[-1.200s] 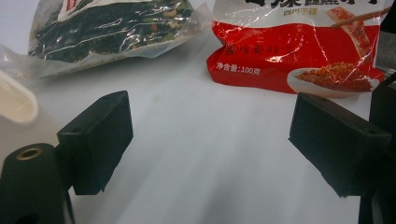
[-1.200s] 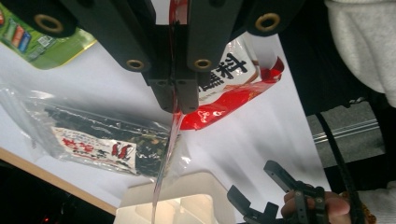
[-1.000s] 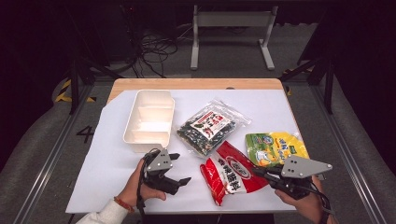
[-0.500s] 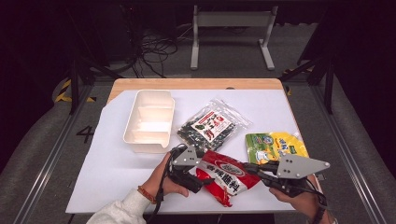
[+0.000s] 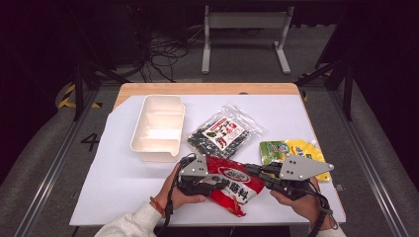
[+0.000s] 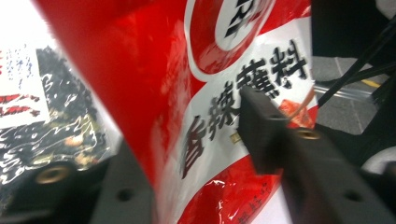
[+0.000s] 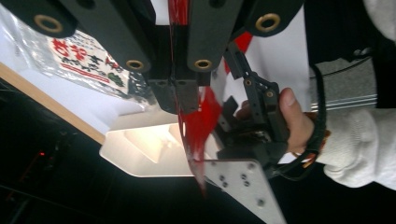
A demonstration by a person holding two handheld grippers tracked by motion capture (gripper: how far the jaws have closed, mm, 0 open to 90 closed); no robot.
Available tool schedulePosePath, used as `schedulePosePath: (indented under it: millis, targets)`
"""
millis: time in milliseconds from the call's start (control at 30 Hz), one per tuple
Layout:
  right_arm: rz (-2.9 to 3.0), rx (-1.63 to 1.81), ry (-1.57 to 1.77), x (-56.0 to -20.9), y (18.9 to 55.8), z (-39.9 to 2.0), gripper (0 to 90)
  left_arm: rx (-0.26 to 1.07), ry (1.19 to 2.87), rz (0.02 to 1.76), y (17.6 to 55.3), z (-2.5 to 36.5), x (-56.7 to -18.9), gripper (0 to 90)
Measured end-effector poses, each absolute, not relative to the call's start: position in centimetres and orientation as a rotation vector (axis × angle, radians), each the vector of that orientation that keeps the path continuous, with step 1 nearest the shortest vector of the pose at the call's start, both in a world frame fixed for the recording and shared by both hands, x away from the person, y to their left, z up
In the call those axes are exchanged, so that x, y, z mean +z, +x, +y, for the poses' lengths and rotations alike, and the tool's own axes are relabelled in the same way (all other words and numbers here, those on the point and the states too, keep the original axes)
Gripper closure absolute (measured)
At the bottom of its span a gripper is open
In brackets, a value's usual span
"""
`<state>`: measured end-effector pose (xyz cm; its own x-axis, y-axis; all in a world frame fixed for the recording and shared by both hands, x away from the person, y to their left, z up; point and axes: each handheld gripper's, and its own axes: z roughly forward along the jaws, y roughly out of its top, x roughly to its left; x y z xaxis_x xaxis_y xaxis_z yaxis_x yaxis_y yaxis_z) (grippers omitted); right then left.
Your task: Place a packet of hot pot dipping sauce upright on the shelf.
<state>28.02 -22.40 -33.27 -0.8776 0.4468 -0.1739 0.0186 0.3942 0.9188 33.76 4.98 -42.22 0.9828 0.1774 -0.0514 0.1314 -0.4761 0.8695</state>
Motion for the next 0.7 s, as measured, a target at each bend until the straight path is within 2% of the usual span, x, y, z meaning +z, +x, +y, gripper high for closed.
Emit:
schedulePosePath:
  millis: [133, 200, 300, 367, 433, 533, 600, 633, 667, 700]
  targets:
    - [2.245, 1.488, 0.448, -33.7, 28.3, -22.7, 89.9, 0.042, 2.057, 0.225, 33.7, 5.0, -42.4, 87.8]
    - [2.240, 1.476, 0.458, -33.9, 28.4, -22.7, 89.4, 0.035, 2.048, 0.226, 33.8, 5.1, -42.6, 89.7]
    - [2.226, 1.473, 0.493, -34.2, 28.4, -22.7, 84.2, 0.016, 2.039, 0.233, 33.9, 5.3, -42.6, 89.9]
    - [2.222, 1.464, 0.507, -34.3, 28.4, -22.8, 71.0, 0.007, 2.028, 0.235, 33.8, 5.5, -42.6, 89.9]
    - [2.219, 1.449, 0.537, -34.4, 28.4, -23.0, 66.0, 0.009, 2.021, 0.233, 33.8, 5.6, -42.5, 89.9]
    - [2.197, 1.454, 0.613, -34.6, 28.2, -23.9, 46.4, 0.005, 2.019, 0.222, 33.5, 5.8, -42.4, 89.9]
    - [2.198, 1.461, 0.641, -34.8, 28.1, -24.6, 40.1, 0.011, 2.025, 0.214, 33.3, 5.9, -42.1, 89.9]
    - [2.198, 1.461, 0.641, -34.8, 28.1, -24.6, 40.1, 0.011, 2.025, 0.214, 33.3, 5.9, -42.1, 89.9]
    - [2.203, 1.451, 0.678, -35.1, 27.7, -25.5, 32.9, 0.016, 2.025, 0.208, 33.2, 6.0, -41.9, 89.9]
    - [2.203, 1.451, 0.678, -35.1, 27.7, -25.5, 32.9, 0.011, 2.019, 0.206, 33.1, 6.0, -41.8, 89.9]
